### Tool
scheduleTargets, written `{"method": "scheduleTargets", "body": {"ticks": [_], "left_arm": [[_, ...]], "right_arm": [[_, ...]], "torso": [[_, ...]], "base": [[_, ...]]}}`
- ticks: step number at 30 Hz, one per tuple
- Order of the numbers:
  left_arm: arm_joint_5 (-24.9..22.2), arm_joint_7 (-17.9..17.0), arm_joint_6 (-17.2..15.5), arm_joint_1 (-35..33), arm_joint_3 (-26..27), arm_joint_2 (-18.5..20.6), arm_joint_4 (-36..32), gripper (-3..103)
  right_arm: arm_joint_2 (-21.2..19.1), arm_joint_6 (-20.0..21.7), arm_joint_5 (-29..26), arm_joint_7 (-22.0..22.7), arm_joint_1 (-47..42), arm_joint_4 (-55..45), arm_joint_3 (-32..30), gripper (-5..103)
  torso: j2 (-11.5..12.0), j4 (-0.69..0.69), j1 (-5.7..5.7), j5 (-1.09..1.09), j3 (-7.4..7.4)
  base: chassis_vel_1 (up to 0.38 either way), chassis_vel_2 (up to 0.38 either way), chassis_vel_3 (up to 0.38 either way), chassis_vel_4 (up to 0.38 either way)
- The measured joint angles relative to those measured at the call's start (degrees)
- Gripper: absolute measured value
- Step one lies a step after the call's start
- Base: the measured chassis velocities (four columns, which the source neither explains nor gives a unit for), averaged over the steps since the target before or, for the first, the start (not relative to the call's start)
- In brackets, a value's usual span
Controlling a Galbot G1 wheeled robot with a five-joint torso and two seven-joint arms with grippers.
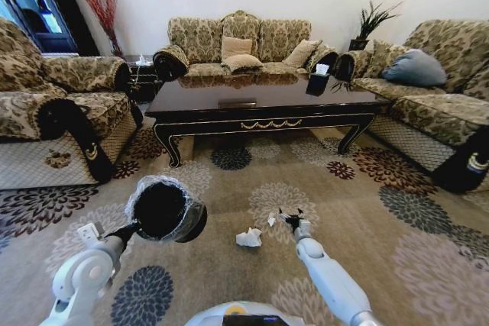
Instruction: Move to the front of the table and pick up the trash from the floor, then place it into the trash bin.
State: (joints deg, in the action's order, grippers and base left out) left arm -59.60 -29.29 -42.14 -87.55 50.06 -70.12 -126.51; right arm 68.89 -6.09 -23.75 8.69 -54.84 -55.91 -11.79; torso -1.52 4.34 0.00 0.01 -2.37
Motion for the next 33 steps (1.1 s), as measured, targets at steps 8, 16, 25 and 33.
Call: {"method": "scheduleTargets", "body": {"ticks": [8,16,25,33], "left_arm": [[0.5,-0.1,0.0,0.0,-0.5,-0.5,-0.1,2],[0.7,-0.1,0.0,-0.2,-0.4,-0.7,-0.4,2],[1.3,-0.1,0.0,-0.3,-0.8,-1.1,-0.6,2],[1.4,0.0,0.0,0.1,-1.1,-0.4,-0.6,2]], "right_arm": [[0.7,-1.1,0.9,-0.8,0.7,4.0,-0.7,100],[1.8,-2.7,3.9,-2.0,1.9,9.4,-1.5,100],[2.3,-4.9,5.2,-3.4,2.3,11.6,-2.6,72],[2.3,-5.8,7.1,-3.5,1.3,10.6,-2.9,44]], "torso": [[0.0,-0.01,0.0,-0.02,0.0],[0.0,-0.01,0.0,-0.01,0.0],[0.0,-0.01,0.0,-0.02,0.0],[0.0,-0.01,0.0,-0.01,0.0]], "base": [[0.0,0.0,0.0,0.0],[0.0,0.0,0.0,0.0],[0.0,0.0,0.0,0.0],[0.0,0.0,0.0,0.0]]}}
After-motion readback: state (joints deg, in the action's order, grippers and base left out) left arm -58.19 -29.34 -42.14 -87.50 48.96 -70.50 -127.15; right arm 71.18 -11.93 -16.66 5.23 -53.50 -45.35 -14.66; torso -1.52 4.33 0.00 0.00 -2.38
